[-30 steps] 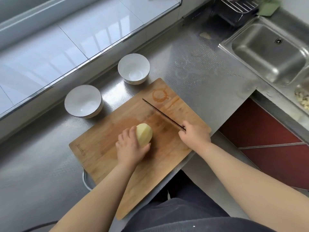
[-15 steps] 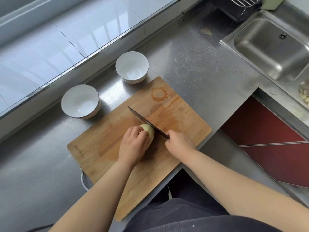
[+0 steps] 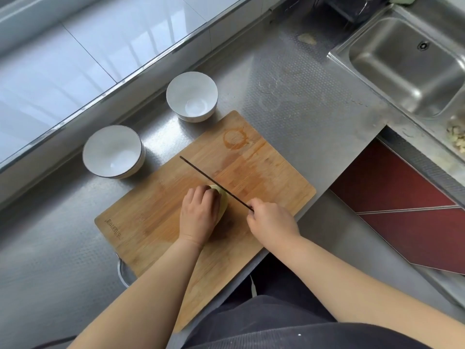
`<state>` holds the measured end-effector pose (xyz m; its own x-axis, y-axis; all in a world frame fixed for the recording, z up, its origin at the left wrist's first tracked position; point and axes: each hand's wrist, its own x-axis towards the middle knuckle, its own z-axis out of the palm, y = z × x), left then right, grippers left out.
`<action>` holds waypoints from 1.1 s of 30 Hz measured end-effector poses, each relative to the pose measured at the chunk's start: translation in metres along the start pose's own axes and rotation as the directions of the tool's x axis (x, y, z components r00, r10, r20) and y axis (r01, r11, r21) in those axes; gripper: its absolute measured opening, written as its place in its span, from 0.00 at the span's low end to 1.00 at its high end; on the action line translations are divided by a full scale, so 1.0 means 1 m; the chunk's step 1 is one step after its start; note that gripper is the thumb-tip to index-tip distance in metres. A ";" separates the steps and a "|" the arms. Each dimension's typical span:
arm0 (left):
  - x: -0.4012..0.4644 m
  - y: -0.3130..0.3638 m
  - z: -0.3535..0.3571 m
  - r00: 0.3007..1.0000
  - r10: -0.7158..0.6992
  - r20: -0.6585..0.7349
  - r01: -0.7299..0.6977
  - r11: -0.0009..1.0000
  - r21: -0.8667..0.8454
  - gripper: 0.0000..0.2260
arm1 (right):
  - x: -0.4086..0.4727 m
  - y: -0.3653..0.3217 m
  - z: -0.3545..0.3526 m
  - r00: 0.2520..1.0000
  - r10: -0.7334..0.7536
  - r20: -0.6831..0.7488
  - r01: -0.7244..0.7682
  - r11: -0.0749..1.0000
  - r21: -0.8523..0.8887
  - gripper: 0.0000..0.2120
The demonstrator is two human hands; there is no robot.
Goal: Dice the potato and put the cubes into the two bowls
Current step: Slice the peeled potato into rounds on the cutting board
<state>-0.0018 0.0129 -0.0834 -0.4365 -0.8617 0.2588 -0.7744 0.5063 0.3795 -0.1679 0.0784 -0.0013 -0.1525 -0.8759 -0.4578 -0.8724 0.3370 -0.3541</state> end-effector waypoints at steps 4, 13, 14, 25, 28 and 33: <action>0.000 0.001 -0.002 1.000 -0.012 0.014 0.011 1.000 0.023 0.13 | -0.006 -0.005 -0.007 0.998 -0.070 -0.010 0.069 0.997 -0.028 0.14; 0.002 0.004 -0.004 1.000 -0.004 -0.006 0.004 0.999 0.038 0.13 | -0.008 -0.010 -0.017 0.998 -0.055 0.017 0.056 0.998 -0.020 0.12; 0.002 0.004 -0.004 1.000 -0.009 0.000 0.009 0.999 0.038 0.13 | -0.008 -0.011 -0.018 0.998 -0.057 0.021 0.057 0.998 -0.029 0.12; 0.001 0.002 -0.001 1.000 -0.019 -0.006 0.019 0.999 0.030 0.14 | 0.006 -0.014 -0.016 0.994 -0.017 0.109 0.024 0.998 -0.056 0.11; 0.001 0.002 -0.001 1.000 -0.014 -0.020 0.014 1.000 0.023 0.12 | 0.011 -0.015 -0.014 0.993 -0.015 0.117 0.022 0.998 -0.059 0.11; 0.001 0.001 -0.001 1.000 -0.006 -0.017 0.006 1.000 0.011 0.12 | 0.027 -0.019 -0.005 0.989 0.000 0.146 0.009 0.998 -0.060 0.11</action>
<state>-0.0021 0.0125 -0.0821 -0.4240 -0.8641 0.2713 -0.7819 0.5004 0.3717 -0.1577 0.0463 -0.0026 -0.0826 -0.8160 -0.5721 -0.9001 0.3075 -0.3087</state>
